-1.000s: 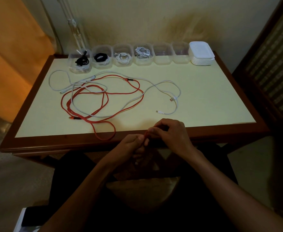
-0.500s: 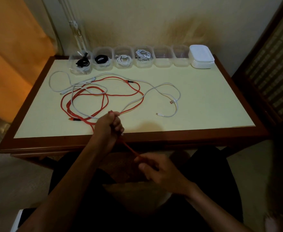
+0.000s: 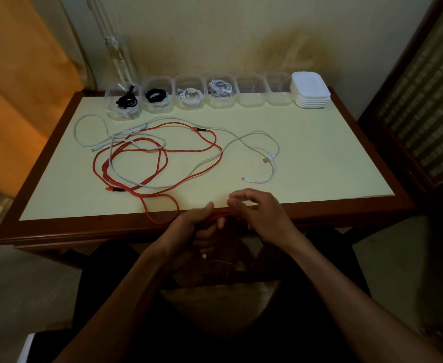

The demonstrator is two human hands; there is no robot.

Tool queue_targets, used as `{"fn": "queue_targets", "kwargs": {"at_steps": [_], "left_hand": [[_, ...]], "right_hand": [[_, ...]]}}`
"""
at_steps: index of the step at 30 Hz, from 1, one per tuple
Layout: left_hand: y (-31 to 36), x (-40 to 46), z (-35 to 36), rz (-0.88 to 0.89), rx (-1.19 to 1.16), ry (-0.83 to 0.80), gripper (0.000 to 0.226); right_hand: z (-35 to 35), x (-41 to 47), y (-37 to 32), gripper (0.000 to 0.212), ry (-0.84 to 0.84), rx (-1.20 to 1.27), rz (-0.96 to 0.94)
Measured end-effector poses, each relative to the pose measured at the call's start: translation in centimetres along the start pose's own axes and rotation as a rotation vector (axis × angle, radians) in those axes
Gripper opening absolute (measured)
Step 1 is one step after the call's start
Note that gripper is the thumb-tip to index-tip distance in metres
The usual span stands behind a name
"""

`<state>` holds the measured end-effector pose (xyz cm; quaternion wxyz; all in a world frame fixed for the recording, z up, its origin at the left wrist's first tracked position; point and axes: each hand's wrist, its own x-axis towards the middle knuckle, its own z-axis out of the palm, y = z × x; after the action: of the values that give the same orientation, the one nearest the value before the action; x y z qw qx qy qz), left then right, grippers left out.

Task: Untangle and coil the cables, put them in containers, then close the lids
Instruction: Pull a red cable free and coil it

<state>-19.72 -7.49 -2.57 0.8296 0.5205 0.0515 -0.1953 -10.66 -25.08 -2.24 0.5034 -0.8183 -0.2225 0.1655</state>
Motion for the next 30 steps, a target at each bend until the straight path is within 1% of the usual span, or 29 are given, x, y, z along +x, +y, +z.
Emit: {"fn": "queue_targets", "kwargs": {"at_steps": [2, 4, 5, 7, 9, 11, 15, 17, 19, 22, 24, 26, 27, 30], "left_hand": [[0.1, 0.0, 0.5, -0.015, -0.054, 0.002, 0.042], [0.3, 0.2, 0.8, -0.024, -0.110, 0.075, 0.043], [0.2, 0.4, 1.0, -0.040, -0.152, 0.127, 0.043], [0.0, 0.7, 1.5, -0.072, -0.236, 0.189, 0.043], [-0.1, 0.9, 2.1, -0.092, -0.254, 0.201, 0.044], [0.0, 1.1, 2.5, -0.104, -0.241, 0.200, 0.045], [-0.1, 0.9, 2.4, -0.085, -0.227, 0.148, 0.042], [-0.4, 0.7, 2.3, -0.067, -0.242, 0.114, 0.037], [-0.8, 0.7, 2.2, -0.046, -0.272, 0.118, 0.035], [-1.4, 0.6, 1.6, -0.071, -0.287, 0.197, 0.035], [-1.9, 0.2, 1.1, -0.093, -0.281, 0.234, 0.035], [-2.1, -0.1, 0.8, -0.080, -0.327, 0.245, 0.037], [-2.0, -0.2, 0.7, -0.064, -0.380, 0.245, 0.038], [-1.3, -0.1, 0.7, 0.038, -0.624, 0.243, 0.037]], "right_hand": [[0.3, -0.5, 0.4, 0.035, -0.137, 0.184, 0.056], [1.0, -1.1, 0.8, 0.049, -0.186, 0.275, 0.067], [1.6, -1.3, 0.9, 0.050, -0.172, 0.261, 0.034], [3.0, -1.3, 1.4, 0.044, -0.068, 0.166, -0.044], [4.1, -1.0, 1.9, 0.040, 0.068, 0.099, -0.062], [4.6, -0.8, 2.4, 0.037, 0.149, 0.078, -0.080], [5.0, -0.7, 2.9, 0.039, 0.204, 0.070, -0.139], [5.2, -0.7, 3.0, 0.044, 0.194, 0.093, -0.152], [5.1, -0.7, 3.2, 0.050, 0.169, 0.043, -0.173], [3.9, -0.2, 3.1, 0.037, 0.112, -0.131, -0.242], [3.2, 0.1, 2.7, 0.033, 0.099, -0.206, -0.312], [3.1, 0.0, 2.2, 0.030, 0.084, -0.192, -0.377], [3.2, -0.1, 2.0, 0.026, 0.087, -0.147, -0.379], [3.5, -0.4, 2.7, 0.017, 0.148, -0.050, -0.312]]}}
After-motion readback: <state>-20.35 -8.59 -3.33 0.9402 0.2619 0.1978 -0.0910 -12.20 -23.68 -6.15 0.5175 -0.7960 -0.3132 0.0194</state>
